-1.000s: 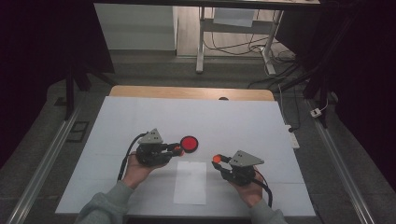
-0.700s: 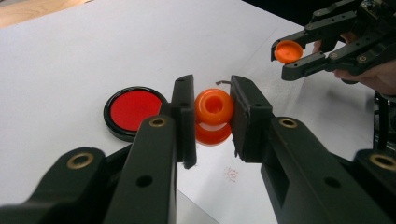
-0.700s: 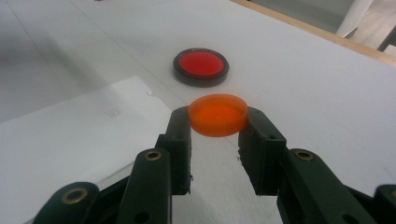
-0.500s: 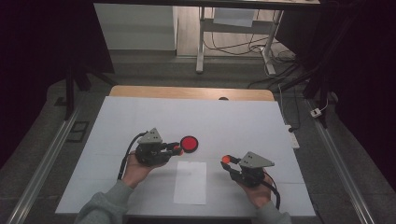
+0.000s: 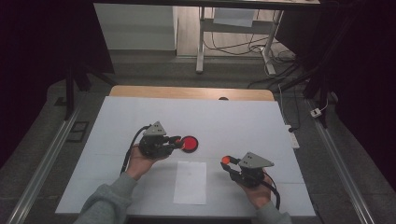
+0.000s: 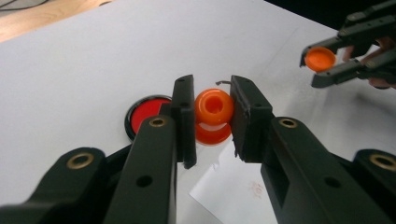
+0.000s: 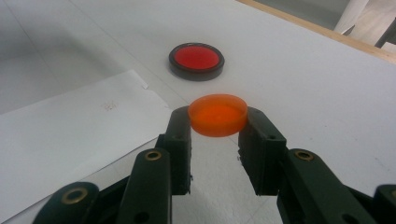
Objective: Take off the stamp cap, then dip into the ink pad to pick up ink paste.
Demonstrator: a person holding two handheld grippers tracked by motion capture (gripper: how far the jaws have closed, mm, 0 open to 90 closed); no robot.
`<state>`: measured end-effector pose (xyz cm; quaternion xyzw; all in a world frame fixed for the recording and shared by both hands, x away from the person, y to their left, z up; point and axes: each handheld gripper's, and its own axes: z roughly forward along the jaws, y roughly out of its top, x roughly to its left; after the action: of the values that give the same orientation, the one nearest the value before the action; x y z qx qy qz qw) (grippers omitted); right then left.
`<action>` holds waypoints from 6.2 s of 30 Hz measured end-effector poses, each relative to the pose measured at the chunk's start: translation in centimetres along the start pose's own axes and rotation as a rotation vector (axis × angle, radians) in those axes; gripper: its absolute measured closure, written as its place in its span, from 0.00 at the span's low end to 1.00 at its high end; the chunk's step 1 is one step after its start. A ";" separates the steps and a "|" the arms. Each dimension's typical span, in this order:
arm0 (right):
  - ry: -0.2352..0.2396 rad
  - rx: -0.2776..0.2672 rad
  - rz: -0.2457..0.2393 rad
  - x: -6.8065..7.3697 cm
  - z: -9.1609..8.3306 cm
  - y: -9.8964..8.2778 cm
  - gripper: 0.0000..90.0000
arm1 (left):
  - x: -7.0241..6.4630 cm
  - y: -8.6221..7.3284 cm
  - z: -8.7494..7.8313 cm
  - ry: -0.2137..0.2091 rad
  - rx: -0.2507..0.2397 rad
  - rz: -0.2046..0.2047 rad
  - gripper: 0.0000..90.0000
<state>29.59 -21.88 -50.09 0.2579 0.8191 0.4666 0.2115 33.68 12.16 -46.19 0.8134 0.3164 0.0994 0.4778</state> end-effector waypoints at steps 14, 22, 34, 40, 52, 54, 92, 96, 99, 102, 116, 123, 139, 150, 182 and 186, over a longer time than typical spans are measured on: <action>-0.003 -0.002 -0.001 0.0 -0.1 0.0 0.72 | 1.2 1.4 1.9 0.030 0.038 -0.005 0.80; 0.004 -0.010 0.002 0.0 -0.1 0.0 0.72 | 1.7 2.0 2.4 0.040 0.048 -0.001 0.80; 0.004 -0.002 -0.003 0.1 0.0 0.0 0.72 | 2.9 2.4 4.1 0.067 0.092 -0.008 0.80; 0.002 0.000 0.001 0.1 0.0 0.0 0.72 | 3.4 2.2 5.0 0.078 0.117 -0.013 0.80; 0.000 0.002 0.000 0.1 0.0 0.0 0.72 | 3.6 1.7 6.4 0.069 0.160 -0.013 0.80; 0.000 0.003 0.000 0.1 0.0 0.0 0.72 | 3.5 1.7 6.6 0.065 0.162 -0.012 0.80; -0.004 0.005 0.003 0.1 0.0 0.0 0.72 | 2.9 0.6 9.1 0.037 0.205 -0.008 0.80; -0.005 0.003 0.004 0.1 0.0 0.0 0.72 | 2.8 0.6 9.2 0.045 0.212 0.003 0.80; -0.004 0.003 0.004 0.1 0.0 0.0 0.72 | 2.9 0.6 9.1 0.049 0.208 0.002 0.80; -0.007 0.007 0.002 0.1 0.0 0.0 0.72 | 3.0 0.6 9.0 0.056 0.211 0.002 0.80; -0.002 0.006 0.003 0.1 0.1 -0.1 0.72 | 2.6 0.4 9.4 0.100 0.241 0.023 0.81; 0.000 0.007 0.002 0.1 0.1 -0.1 0.72 | 2.5 0.4 9.5 0.104 0.244 0.024 0.81; 0.001 0.006 0.000 0.1 0.1 0.0 0.72 | 2.7 0.3 9.5 0.098 0.240 -0.002 0.81; -0.004 -0.002 0.002 0.0 -0.1 0.0 0.72 | 2.8 0.3 9.4 0.090 0.238 -0.008 0.81; -0.003 -0.008 -0.004 0.1 -0.1 0.2 0.72 | 3.0 1.5 6.7 0.077 0.144 -0.002 0.81; 0.000 -0.008 -0.003 0.2 0.0 0.2 0.72 | 3.1 1.1 7.6 0.083 0.189 0.012 0.81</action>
<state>29.47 -21.68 -49.91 0.2560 0.8176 0.4696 0.2133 40.09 8.22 -49.71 0.8519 0.3389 0.1058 0.3850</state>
